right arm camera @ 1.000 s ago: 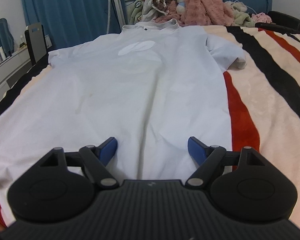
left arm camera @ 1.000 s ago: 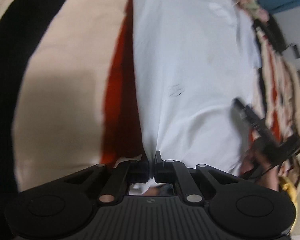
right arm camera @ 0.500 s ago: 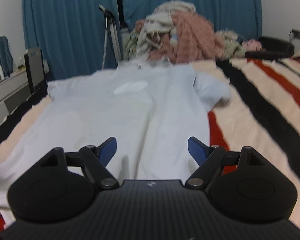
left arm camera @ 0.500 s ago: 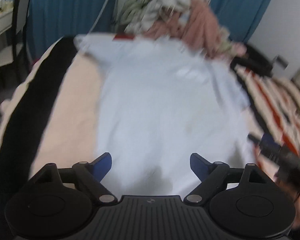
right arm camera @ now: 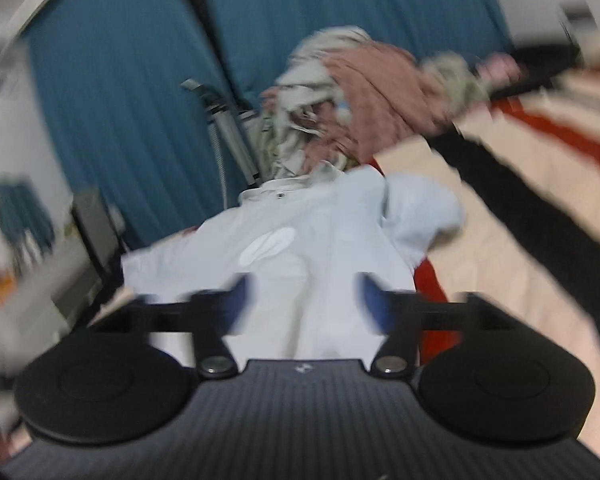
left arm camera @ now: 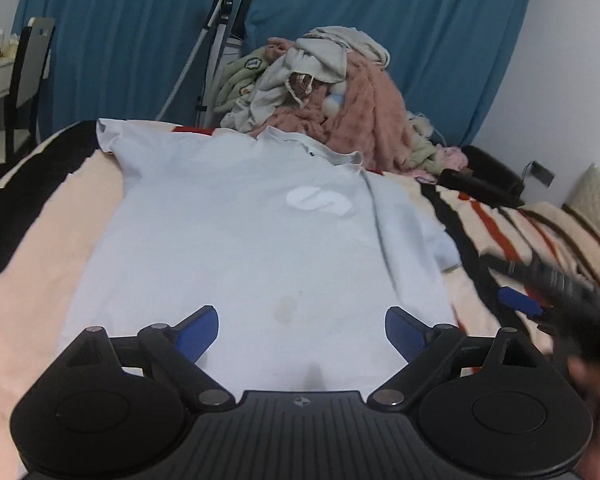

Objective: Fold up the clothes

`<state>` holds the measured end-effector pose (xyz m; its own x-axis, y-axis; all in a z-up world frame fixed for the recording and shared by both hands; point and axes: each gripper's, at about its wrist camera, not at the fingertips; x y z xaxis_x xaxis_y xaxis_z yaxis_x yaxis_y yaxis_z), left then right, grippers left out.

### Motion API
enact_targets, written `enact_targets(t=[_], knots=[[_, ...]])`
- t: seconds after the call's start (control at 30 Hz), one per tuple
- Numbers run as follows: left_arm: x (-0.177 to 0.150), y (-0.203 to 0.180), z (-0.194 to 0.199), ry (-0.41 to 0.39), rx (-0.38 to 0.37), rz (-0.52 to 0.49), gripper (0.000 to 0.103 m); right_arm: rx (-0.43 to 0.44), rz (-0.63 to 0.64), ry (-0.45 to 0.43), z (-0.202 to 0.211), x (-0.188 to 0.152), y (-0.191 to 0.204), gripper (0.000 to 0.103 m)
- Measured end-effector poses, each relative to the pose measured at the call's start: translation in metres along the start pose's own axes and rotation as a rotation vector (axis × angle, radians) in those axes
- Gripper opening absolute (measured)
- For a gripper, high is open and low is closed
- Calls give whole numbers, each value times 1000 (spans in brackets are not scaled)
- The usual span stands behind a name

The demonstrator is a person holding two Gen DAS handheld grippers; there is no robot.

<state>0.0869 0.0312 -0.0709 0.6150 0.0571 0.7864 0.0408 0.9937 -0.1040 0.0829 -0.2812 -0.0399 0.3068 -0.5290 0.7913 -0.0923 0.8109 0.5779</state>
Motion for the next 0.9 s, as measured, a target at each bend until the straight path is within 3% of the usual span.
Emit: enact_targets(t=[0.13, 0.23, 0.33, 0.47, 0.53, 0.67, 0.7, 0.73, 0.77, 0.9], knots=[[0, 10, -10, -15, -19, 46, 95, 25, -211, -52, -44, 19, -60, 88], [0, 12, -29, -11, -52, 41, 95, -10, -310, -93, -75, 30, -110, 90], [1, 10, -50, -1, -73, 51, 95, -26, -425, -56, -111, 32, -161, 89], [1, 6, -75, -6, -92, 55, 94, 70, -419, -93, -146, 35, -188, 88], [1, 3, -88, 9, -96, 48, 94, 136, -418, -111, -165, 40, -196, 63], [-1, 3, -108, 48, -107, 61, 94, 120, -403, -97, -207, 57, -203, 58], [-2, 4, -113, 59, -106, 69, 94, 87, -392, -85, -214, 62, -204, 44], [-1, 5, -117, 73, -106, 80, 94, 50, -380, -72, -220, 67, -204, 16], [-1, 7, -122, 89, -105, 96, 94, 17, -358, -67, -224, 73, -203, 7], [1, 13, -132, 121, -87, 147, 94, -45, -226, -161, -209, 96, -197, 5]])
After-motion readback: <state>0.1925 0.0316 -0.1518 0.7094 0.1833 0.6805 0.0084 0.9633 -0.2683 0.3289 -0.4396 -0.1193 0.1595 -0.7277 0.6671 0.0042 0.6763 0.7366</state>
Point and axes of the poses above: each gripper's, at about its wrist camera, not at the fingertips, and z roughly against the way its jaws point, y to its left, x to its top, and after that the axes turned 15 degrees about x, right-handed
